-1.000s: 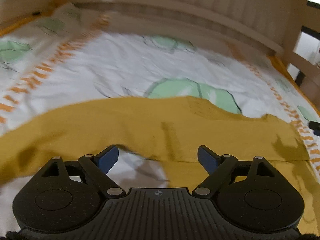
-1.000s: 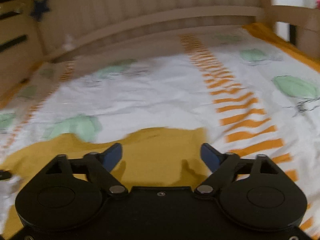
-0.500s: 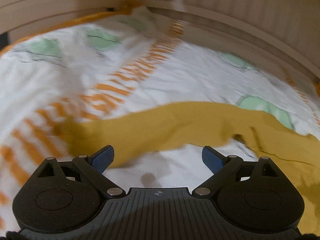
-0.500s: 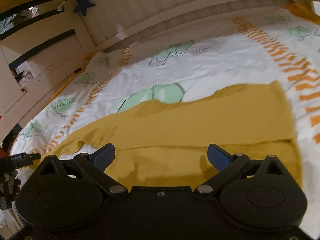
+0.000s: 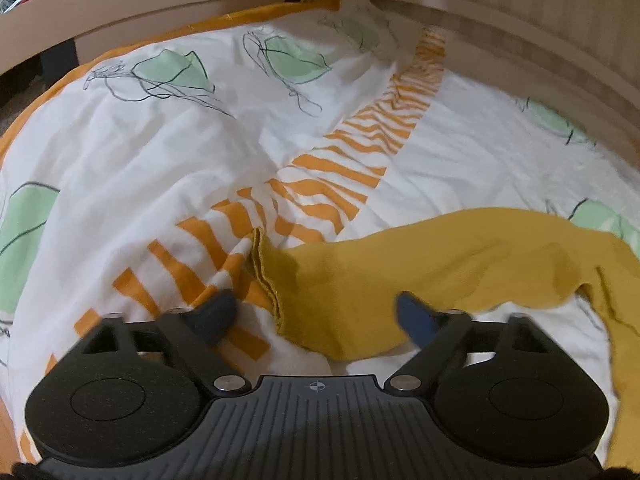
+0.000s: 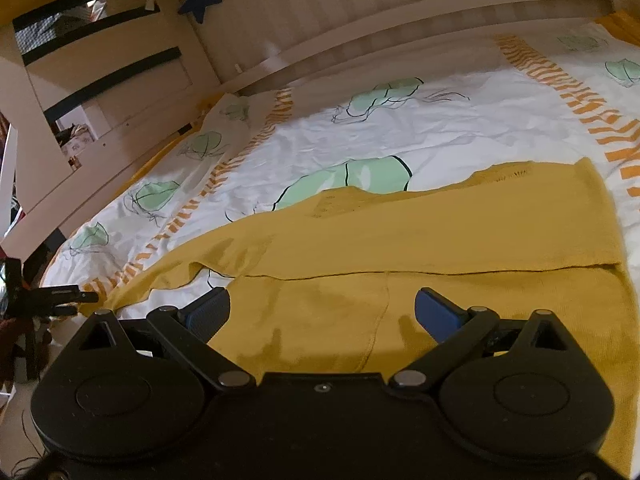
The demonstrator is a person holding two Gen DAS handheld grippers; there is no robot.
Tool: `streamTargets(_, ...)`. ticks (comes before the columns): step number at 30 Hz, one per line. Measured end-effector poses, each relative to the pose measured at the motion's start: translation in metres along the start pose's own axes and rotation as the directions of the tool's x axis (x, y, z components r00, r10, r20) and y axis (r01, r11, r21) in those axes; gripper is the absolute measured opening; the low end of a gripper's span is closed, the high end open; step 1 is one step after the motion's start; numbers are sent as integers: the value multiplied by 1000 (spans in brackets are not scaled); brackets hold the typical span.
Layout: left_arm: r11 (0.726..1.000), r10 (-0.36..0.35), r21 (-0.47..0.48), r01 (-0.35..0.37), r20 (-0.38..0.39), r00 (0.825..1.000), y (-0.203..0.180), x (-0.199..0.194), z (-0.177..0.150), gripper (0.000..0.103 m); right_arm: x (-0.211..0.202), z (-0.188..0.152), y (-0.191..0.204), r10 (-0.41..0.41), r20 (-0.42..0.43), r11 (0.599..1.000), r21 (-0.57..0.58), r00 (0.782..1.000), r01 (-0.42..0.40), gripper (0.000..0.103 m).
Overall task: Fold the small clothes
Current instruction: 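Move the left gripper to the other sleeve cuff, then grasp the sleeve cuff with the left gripper and lift it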
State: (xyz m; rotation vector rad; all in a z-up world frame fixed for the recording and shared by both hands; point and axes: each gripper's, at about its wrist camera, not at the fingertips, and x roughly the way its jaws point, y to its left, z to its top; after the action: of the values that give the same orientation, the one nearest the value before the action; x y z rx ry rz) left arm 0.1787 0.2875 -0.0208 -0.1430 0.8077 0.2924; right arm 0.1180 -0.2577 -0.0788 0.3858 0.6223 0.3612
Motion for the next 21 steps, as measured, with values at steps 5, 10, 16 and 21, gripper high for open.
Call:
streamTargets(5,1000,4,-10,-5,-69,998,3,19,9,31,0,-2,1,1,-3,1000,-3,1000,-1,100)
streamTargets(10,998,-45,-54,41,-84,995,8,25,12,4,2,-4,-5,-2,-11,1000,14,1000,2,100)
streamTargets(16,995,-103,-1,103,4,995,-22,-8,55,4,-5,-6,-20,-22,1,999,25,1000,22,100)
streamTargets(21,979,-192,86,185,84,978,-76,-50,102,4,-15,-9,-38,-43,7,998,37,999,43,100)
